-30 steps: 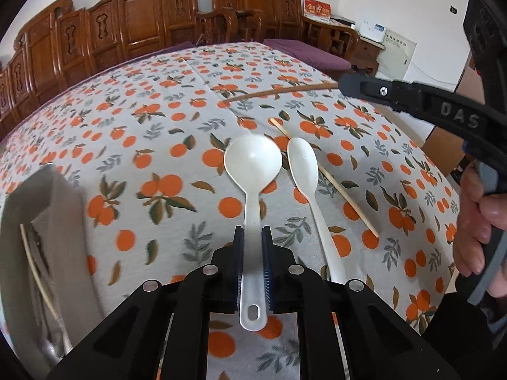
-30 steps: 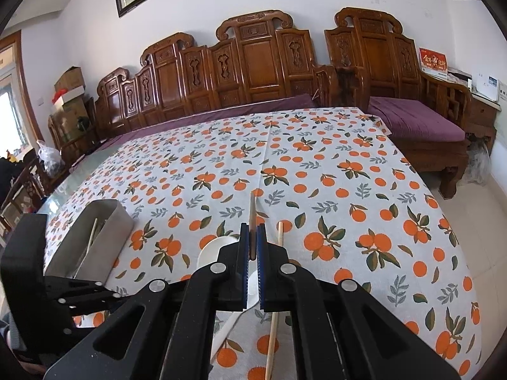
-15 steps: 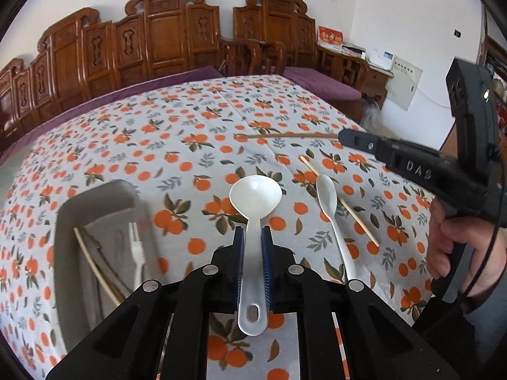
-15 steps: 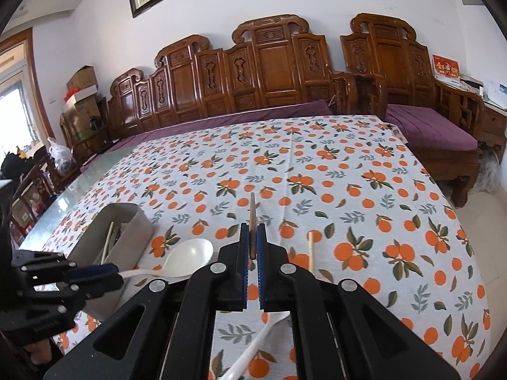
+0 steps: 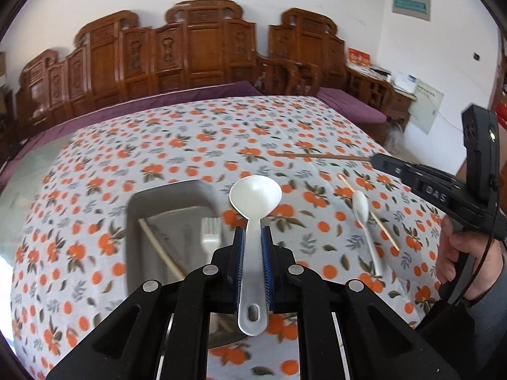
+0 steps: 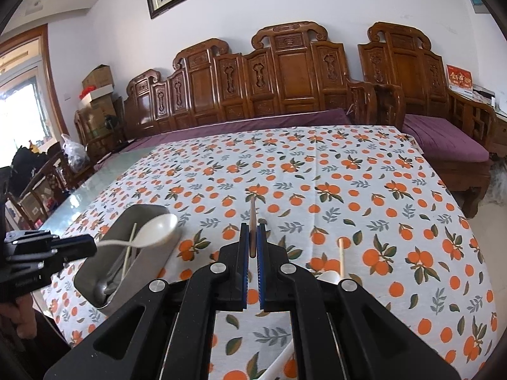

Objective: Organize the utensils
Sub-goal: 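Carry the white spoon over the tray and open the left gripper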

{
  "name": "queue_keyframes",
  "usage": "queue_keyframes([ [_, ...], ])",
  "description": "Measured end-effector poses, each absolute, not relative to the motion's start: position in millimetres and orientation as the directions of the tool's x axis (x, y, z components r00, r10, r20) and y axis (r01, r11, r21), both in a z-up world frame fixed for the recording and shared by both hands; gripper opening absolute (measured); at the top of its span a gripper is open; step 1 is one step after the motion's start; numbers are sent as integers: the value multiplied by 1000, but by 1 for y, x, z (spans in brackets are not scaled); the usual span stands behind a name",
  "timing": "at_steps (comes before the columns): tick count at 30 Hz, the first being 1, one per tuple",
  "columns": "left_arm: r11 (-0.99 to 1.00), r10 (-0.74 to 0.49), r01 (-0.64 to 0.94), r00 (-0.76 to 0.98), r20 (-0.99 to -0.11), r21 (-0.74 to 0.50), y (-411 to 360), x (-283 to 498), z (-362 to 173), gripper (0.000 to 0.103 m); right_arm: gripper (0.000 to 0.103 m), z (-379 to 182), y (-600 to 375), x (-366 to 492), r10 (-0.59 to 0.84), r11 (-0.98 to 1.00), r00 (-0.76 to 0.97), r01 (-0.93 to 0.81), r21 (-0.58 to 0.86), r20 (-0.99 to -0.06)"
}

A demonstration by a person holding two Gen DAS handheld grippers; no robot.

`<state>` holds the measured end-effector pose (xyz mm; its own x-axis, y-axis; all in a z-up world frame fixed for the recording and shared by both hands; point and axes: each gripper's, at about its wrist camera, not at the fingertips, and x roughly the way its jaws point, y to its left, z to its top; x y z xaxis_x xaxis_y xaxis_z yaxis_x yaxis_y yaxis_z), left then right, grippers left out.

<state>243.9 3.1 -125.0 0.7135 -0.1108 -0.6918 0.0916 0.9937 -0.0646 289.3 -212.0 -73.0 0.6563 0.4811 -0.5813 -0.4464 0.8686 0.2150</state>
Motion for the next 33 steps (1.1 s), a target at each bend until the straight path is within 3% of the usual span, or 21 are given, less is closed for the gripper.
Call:
queue_keyframes([
  [13,998,27,-61,688,-725,-20,61,245,-150,10,6,-64,-186,274,520,841,640,-500,208,-566],
  [29,997,14,-71,605,-796,-37,65,260,-187,11,6,-49,-165,255,580,799,616,-559,224,-533],
  [33,996,9,-75,620,-784,-48,68,258,-181,18,6,-45,-155,249,597,784,603,-580,224,-529],
])
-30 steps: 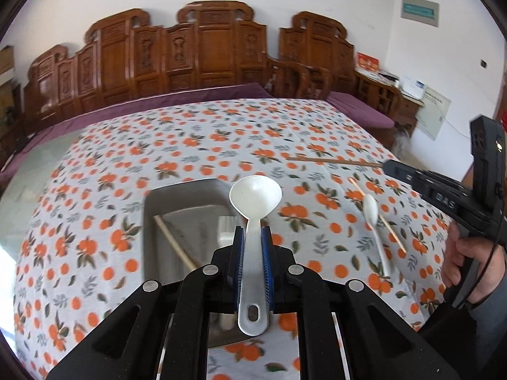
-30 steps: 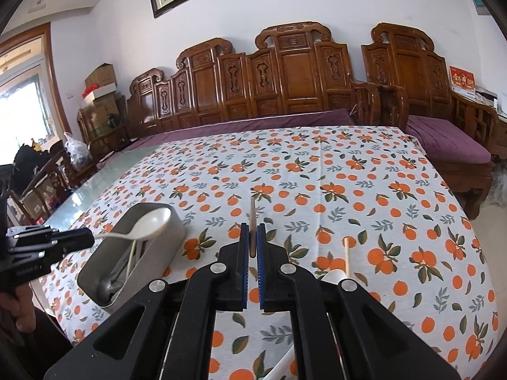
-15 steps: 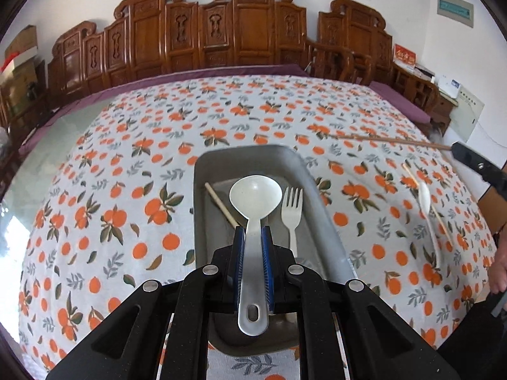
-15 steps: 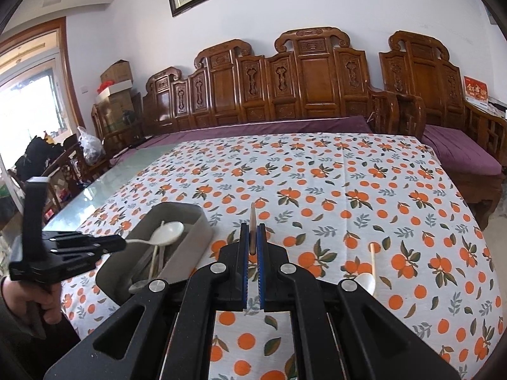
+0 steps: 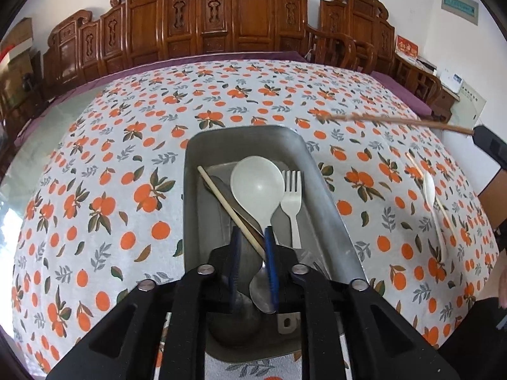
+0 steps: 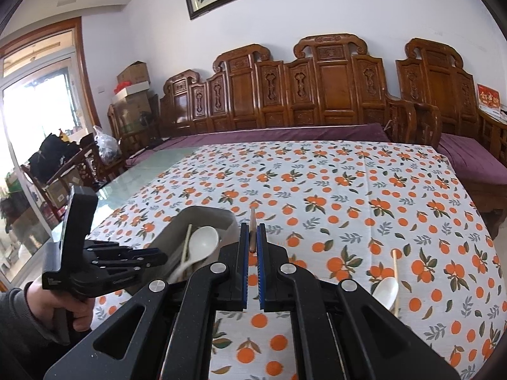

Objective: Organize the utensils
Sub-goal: 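Carry the white spoon over the tray and open the left gripper, then lower the held chopstick into the tray and open the right gripper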

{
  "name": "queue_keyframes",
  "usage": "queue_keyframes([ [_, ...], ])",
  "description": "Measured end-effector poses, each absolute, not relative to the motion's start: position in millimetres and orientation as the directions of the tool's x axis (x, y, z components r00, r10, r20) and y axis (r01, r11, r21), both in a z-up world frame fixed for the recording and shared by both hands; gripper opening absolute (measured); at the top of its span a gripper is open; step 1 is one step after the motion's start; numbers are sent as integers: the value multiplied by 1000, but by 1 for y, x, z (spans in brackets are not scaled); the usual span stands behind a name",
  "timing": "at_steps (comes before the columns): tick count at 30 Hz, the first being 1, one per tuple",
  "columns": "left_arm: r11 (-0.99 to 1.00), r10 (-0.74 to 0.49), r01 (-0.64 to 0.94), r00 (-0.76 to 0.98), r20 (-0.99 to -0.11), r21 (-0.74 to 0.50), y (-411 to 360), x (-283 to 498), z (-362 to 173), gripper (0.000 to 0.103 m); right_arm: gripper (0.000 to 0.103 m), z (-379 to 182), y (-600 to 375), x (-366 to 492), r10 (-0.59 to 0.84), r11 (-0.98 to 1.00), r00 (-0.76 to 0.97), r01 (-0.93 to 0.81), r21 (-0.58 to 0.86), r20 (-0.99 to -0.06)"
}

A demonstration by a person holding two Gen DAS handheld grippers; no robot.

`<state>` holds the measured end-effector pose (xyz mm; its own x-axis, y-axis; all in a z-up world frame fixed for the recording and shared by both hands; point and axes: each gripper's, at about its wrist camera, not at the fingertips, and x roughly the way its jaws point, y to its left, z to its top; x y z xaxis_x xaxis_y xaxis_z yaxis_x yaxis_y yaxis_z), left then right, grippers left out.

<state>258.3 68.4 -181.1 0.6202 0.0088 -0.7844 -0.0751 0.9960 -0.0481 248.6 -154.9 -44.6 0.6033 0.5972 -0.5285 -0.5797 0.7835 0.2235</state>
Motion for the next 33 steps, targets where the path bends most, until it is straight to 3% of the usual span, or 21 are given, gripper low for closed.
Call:
queue_keyframes([
  [10,994,18,-98,635,-772,-58,81,256,-172,19,5,-32,-130,228,586,783,638,-605,146,-500],
  [22,993,24,-107,639,-769,-57,86,256,-170,19,5,-10,-139,225,613,778,669,-603,175,-421],
  [33,988,42,-138,648,-761,-63,99,254,-164,19,5,-23,-86,230,644,741,619,-650,168,-450],
])
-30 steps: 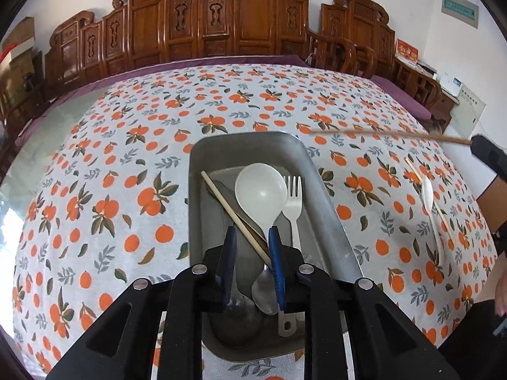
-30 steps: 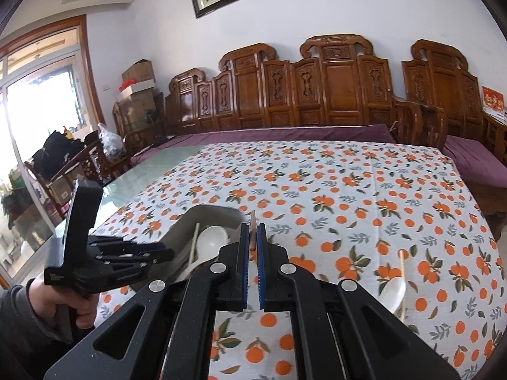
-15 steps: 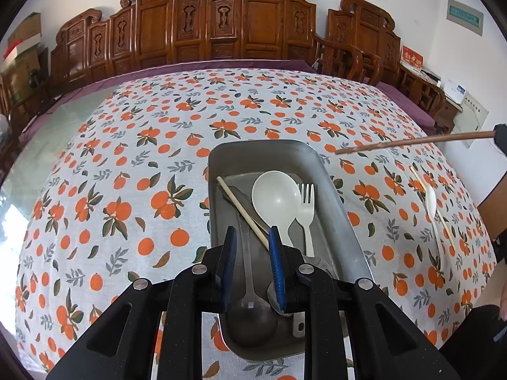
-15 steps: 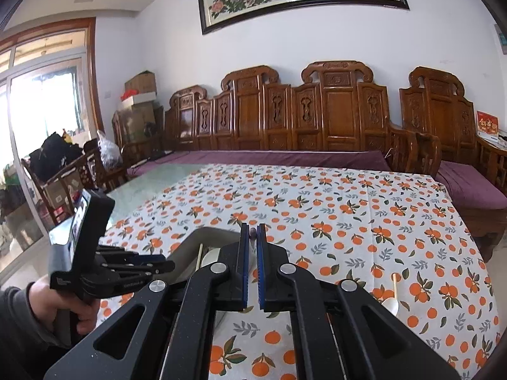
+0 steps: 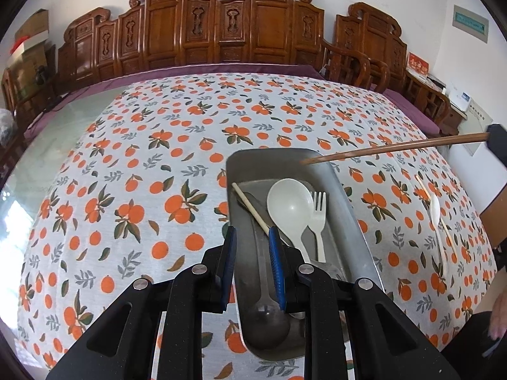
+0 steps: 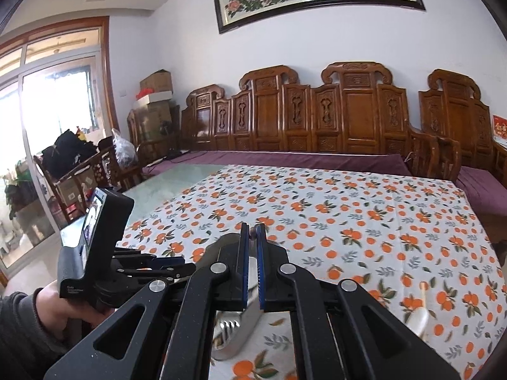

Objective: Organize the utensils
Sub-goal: 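Lower the held chopstick into the tray and open the right gripper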

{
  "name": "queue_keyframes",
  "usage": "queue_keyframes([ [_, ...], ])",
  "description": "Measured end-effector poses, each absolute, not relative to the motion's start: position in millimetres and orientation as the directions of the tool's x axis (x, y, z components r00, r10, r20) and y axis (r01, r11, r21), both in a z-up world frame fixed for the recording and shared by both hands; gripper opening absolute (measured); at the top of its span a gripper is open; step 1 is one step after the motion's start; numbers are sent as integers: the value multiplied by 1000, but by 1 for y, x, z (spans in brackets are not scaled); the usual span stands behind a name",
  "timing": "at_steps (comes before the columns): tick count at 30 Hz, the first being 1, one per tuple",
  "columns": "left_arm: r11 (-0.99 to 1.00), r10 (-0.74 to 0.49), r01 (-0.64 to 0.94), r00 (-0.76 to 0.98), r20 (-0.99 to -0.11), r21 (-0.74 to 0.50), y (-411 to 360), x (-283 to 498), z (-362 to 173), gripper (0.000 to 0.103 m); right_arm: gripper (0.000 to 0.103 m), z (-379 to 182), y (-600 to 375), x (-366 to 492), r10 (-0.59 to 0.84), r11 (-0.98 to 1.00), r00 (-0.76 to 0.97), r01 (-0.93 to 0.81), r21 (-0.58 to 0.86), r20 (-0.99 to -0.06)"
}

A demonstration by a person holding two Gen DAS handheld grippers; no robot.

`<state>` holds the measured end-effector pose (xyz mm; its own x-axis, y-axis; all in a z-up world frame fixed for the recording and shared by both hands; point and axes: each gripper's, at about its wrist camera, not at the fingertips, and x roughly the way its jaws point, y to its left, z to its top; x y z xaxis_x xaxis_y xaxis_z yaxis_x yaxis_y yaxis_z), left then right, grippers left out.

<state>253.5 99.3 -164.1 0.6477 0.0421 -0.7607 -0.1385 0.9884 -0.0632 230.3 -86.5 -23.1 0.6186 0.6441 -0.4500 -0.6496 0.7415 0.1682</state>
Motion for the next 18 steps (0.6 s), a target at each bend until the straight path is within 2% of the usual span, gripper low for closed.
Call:
queue_keyframes([
  [14,985,49,-158,660,-750,-75,113,249,-157,19,6,-76,-35,229,599,731,513,-663,158,-615],
  [18,984,49,-161,666,-744,-79,115,247,-154,19,10,-90,-31,219,603,705,449,-686,178,-659],
])
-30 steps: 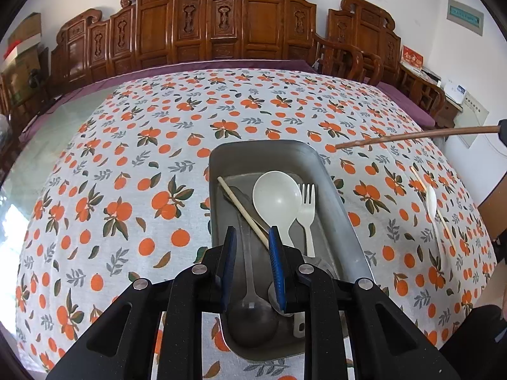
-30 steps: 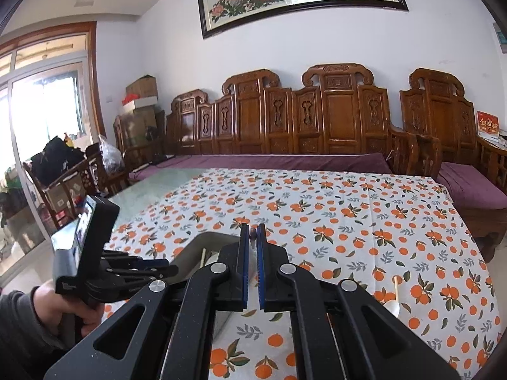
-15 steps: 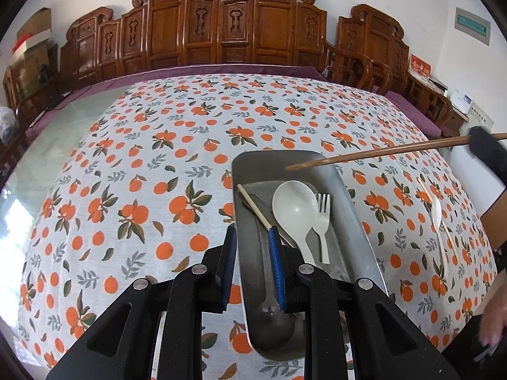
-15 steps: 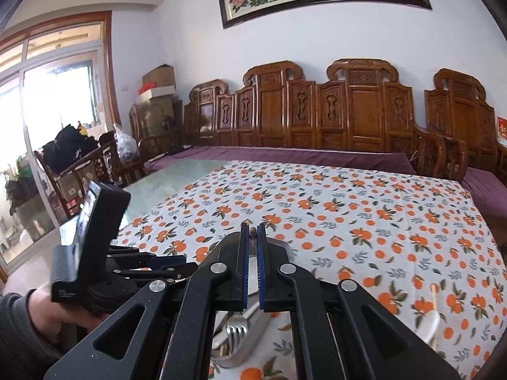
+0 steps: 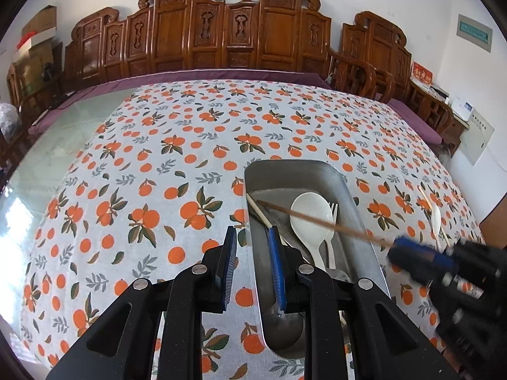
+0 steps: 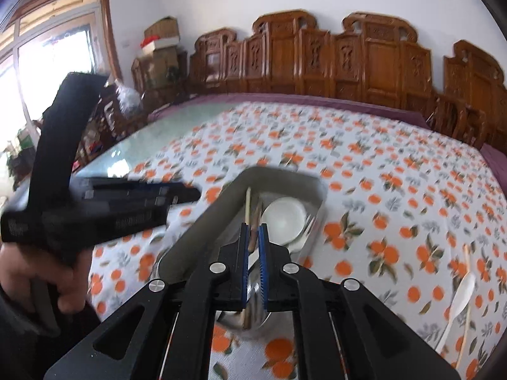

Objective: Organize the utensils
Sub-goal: 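Lower the held chopstick into the tray and open the right gripper, then move the left gripper to a white plastic spoon while the right gripper grasps a wooden chopstick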

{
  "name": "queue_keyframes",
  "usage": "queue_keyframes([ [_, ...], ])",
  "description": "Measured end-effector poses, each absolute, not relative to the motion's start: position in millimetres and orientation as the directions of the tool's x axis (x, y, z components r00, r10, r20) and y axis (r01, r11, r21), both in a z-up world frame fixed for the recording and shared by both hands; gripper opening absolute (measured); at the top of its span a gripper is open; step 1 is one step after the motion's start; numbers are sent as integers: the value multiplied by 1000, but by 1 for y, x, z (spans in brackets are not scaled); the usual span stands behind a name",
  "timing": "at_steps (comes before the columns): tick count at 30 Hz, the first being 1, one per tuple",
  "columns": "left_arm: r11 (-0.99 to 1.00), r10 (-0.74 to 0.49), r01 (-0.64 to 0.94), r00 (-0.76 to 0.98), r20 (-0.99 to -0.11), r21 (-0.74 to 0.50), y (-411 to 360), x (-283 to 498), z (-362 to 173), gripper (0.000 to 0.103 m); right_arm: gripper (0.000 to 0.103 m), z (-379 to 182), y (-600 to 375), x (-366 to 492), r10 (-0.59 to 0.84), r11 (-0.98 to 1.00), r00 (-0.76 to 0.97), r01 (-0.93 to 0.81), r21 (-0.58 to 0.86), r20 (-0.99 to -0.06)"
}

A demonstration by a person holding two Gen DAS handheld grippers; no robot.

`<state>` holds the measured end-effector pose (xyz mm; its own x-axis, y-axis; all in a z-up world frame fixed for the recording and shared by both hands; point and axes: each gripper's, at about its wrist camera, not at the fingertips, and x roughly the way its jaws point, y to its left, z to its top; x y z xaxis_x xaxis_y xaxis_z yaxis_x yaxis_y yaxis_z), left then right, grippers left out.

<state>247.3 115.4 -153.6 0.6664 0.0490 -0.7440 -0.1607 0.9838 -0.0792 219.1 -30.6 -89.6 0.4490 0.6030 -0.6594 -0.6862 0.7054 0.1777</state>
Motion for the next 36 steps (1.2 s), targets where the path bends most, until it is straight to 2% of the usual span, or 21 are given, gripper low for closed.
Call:
queue_keyframes([
  [7,983,48,-162,672,-739,-83,116,247,-150,19,12,-112,-21,215,580,678,367,-713,180,-727],
  [11,984,46,-157,671,-740,-81,115,247,-151,19,13,-111,-23,215,602,660,349,-724,201,-718],
  [13,985,45,-154,671,-740,-80,113,247,-151,19,24,-107,-26,215,607,658,355,-725,200,-711],
  [14,985,44,-152,671,-740,-79,112,247,-151,19,25,-106,-29,216,608,662,361,-722,201,-707],
  [23,989,0,-108,677,-736,-99,92,252,-149,19,25,-90,-85,234,578,726,436,-660,192,-690],
  [26,991,-26,-78,686,-727,-109,77,254,-147,26,25,-87,-123,243,510,784,499,-604,141,-700],
  [31,993,-78,-13,693,-716,-121,44,257,-145,43,25,-88,-185,263,414,865,571,-488,111,-709],
  [36,992,-115,37,684,-721,-124,18,260,-148,46,25,-99,-238,284,325,920,598,-380,97,-733],
])
